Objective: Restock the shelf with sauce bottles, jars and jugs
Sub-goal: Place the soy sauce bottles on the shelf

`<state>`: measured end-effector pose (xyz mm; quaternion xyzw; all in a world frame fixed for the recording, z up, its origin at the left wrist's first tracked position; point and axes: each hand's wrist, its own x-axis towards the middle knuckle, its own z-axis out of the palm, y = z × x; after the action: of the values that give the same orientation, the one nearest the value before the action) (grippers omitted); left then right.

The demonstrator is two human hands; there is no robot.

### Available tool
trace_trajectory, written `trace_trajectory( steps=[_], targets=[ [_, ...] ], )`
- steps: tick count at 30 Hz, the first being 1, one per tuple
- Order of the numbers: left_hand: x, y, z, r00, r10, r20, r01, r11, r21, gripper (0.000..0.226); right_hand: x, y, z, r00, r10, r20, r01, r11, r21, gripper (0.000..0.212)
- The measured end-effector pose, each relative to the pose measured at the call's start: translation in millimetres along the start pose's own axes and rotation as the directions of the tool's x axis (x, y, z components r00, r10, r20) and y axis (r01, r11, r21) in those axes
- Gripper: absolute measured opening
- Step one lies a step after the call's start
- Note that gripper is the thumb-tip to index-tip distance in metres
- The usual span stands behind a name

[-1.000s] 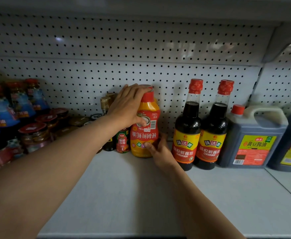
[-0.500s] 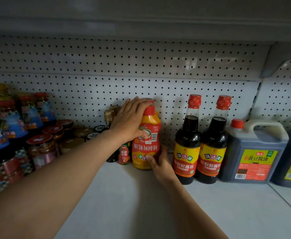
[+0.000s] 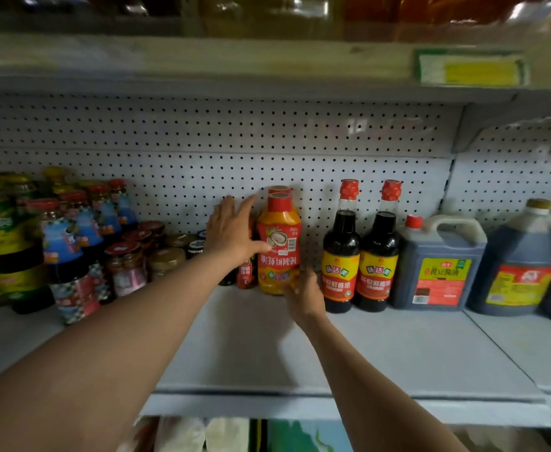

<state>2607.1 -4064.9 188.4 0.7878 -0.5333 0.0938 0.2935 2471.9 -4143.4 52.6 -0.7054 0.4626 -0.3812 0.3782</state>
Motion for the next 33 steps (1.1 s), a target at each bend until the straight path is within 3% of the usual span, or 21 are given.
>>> trace_trajectory(
  steps=[3,9,18,28,33],
  targets=[
    [-43,-21,-12,0.99,-0.131,0.049,0.137,0.98,-0.141,0.099,-34,-13,-13,0.999,0.036,0.037,-0.033,0.994,-0.103,0.051],
    [-141,-66,-31,0.969,-0.205,0.14,0.236,0.935,-0.263,0.08,-117,-36,-27,0.994,0.054,0.099,-0.023,0.956,-0.292,0.067],
    [-289,-129,-50,0.918,-0.267,0.293,0.341,0.908,-0.241,0.065,-265,-51,-7,0.974,0.076,0.213,0.028,0.895,-0.445,0.06],
    [-421,-177,-14,0.838,-0.292,0.46,0.425,0.878,-0.218,0.072,-380,-7,30,0.921,0.208,0.33,0.052,0.773,-0.632,0.073],
    [-462,-198,1,0.794,-0.311,0.523,0.424,0.899,-0.109,0.076,-404,23,47,0.884,0.277,0.376,0.045,0.751,-0.658,0.072]
  ],
)
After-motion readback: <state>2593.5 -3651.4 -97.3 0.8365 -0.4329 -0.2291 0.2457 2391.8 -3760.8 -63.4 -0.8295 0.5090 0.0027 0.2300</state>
